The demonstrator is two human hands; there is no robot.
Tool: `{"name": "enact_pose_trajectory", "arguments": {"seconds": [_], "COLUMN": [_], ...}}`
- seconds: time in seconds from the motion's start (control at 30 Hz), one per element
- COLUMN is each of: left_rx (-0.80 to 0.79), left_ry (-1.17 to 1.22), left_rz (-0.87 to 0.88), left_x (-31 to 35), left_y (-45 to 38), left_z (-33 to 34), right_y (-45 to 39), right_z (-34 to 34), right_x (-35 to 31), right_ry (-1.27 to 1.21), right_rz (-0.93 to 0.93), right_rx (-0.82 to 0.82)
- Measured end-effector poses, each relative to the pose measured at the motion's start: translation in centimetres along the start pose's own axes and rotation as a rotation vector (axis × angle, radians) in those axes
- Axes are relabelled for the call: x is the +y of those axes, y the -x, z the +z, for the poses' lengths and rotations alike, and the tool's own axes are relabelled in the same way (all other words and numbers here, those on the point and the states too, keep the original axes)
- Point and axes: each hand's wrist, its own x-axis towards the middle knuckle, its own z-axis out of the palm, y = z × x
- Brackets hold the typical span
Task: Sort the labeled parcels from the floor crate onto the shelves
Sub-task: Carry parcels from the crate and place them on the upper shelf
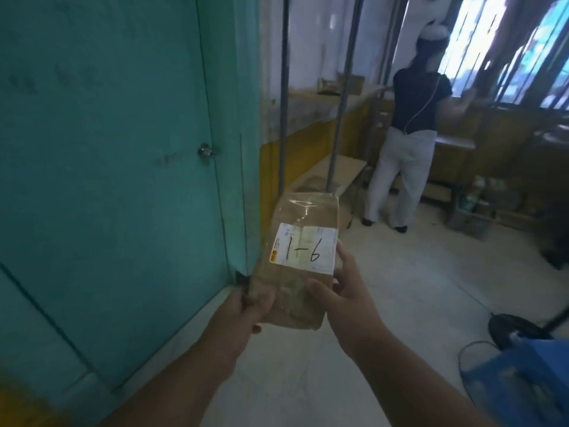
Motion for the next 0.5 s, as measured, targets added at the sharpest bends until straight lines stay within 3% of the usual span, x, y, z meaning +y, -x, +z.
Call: {"name": "enact_pose_trajectory", "arguments": {"seconds": [0.27,0.4,0.5], "left_rx": [-0.352,-0.407,-0.419], "left_ry": [0.005,-0.006,0.008], "left_rz": [0.128,0.161,0.178], "left_x": [12.2,13.9,14.3], "left_y": [-19.7,-26.8,-31.4], "left_z": [13.2,21.8,28.8], "right_y": [-11.5,-17.2,-22.2], "right_z": [-12.4,-19.1,-24.9], "right_x": [-2.7,-2.8,-2.7], "right_ry": [0.059,0.045,0.184], "right_rz": [-0.011,-0.023,-0.051], "right_rx": [0.172,0.258,0.313]}}
